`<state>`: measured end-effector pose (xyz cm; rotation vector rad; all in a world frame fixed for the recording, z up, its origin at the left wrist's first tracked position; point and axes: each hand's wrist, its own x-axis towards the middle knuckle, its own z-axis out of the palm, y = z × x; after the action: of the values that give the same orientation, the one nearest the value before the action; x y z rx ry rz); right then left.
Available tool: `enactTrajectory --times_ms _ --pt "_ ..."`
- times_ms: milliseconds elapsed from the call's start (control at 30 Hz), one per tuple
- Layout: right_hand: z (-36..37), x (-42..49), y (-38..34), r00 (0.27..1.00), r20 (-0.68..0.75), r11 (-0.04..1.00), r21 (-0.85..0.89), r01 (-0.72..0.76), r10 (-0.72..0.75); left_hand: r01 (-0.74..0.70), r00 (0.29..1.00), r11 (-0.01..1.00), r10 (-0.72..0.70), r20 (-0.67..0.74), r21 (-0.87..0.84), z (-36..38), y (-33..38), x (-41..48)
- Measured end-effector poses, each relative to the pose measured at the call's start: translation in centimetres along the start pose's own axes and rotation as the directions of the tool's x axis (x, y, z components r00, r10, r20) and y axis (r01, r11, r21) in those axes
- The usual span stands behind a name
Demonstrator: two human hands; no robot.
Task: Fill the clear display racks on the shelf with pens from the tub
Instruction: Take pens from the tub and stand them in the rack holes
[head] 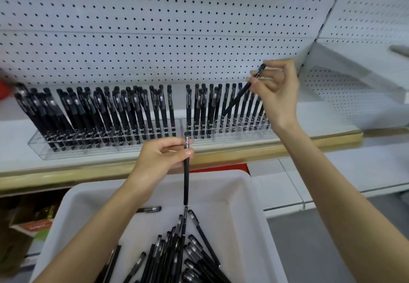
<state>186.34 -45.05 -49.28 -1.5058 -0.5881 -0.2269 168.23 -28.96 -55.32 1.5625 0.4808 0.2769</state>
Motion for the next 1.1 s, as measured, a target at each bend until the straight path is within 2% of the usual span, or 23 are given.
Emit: enactTrajectory --times_ms 333,600,700,900,1033,1100 --pt "2.2 0.1 3.1 0.965 0.264 0.972 -0.225 0.059 0.003 0.012 1.0 1.0 -0.012 -0.013 -0.012 0.0 0.2 0.9" --pt "2.7 0.3 4.4 0.94 0.327 0.888 -0.398 0.232 -0.099 0.023 0.999 1.0 -0.023 -0.024 -0.016 -0.1 -0.3 0.9" --pt "2.6 0.5 4.5 0.946 0.314 0.878 -0.424 0.22 -0.086 0.025 0.999 0.999 -0.026 -0.029 -0.032 -0.3 -0.3 1.0" --pt "2.3 0.7 4.1 0.947 0.317 0.889 -0.415 0.191 -0.056 0.023 1.0 0.997 -0.024 -0.017 -0.072 -0.3 0.0 1.2" --pt "1.9 -0.4 2.5 0.967 0.254 0.948 -0.298 0.109 -0.031 -0.011 0.999 0.998 0.008 -0.044 -0.069 -0.2 0.6 1.6" --pt "1.7 -1.7 1.5 0.948 0.314 0.971 -0.237 0.033 0.044 -0.034 0.998 0.997 0.031 -0.058 -0.064 -0.1 1.1 1.7"
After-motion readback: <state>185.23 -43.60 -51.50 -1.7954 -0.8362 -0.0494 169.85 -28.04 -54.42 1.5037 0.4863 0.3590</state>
